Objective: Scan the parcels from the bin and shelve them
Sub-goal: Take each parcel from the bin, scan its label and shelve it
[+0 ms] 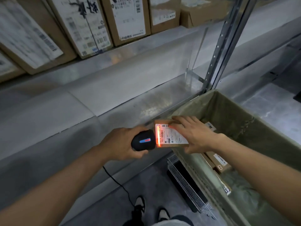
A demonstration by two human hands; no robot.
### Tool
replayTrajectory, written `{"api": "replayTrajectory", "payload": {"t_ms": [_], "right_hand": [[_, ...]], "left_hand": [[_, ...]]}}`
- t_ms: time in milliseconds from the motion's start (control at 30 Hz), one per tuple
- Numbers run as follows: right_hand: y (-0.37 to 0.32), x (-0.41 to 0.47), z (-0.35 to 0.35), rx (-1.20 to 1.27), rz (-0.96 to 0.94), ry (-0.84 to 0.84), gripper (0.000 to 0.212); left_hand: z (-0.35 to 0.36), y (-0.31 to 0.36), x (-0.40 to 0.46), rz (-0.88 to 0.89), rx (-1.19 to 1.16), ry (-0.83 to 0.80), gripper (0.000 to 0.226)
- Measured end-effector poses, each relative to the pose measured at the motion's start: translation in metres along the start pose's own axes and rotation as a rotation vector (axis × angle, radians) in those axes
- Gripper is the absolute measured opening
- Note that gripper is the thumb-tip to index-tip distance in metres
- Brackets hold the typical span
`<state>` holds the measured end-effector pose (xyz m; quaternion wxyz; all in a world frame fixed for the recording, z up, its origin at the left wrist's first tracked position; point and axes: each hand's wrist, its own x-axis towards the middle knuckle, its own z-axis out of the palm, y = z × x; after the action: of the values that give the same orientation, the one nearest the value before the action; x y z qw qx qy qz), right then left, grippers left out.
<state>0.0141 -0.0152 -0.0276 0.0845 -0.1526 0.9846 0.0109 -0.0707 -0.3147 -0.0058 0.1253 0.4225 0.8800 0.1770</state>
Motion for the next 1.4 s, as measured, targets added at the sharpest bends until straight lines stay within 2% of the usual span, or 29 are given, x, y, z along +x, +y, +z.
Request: {"api": "replayTrajectory", "payload": {"t_ms": [400, 567, 833, 1033, 1167, 1400], "right_hand": [[-0.04, 0.037, 0.005, 0.007, -0.205, -0.006, 0.106], [-0.061, 0.044, 0.004, 0.025, -0.236, 0.005, 0.107], [-0.117, 0.064, -0.008, 0.103, -0.271, 0.007, 0.105], [-0.185, 0.093, -0.017, 0.124, -0.335, 0.046, 0.106], [-0.244, 0.11, -0.023, 0.164, -0.351, 0.05, 0.107], [-0.368, 0.129, -0.022, 0.29, -0.305, -0.019, 0.104]], "left_hand": [[-0.005, -0.004, -0.069, -0.144, 0.086, 0.096, 0.076], [0.0, -0.004, -0.104, -0.254, -0.038, 0.198, 0.075], [0.015, -0.023, -0.186, -0.514, -0.19, 0.469, 0.073], [0.024, -0.036, -0.256, -0.679, -0.303, 0.714, 0.073], [0.033, -0.042, -0.309, -0.805, -0.356, 0.91, 0.065], [0.048, -0.043, -0.408, -0.956, -0.39, 1.082, 0.062]]}}
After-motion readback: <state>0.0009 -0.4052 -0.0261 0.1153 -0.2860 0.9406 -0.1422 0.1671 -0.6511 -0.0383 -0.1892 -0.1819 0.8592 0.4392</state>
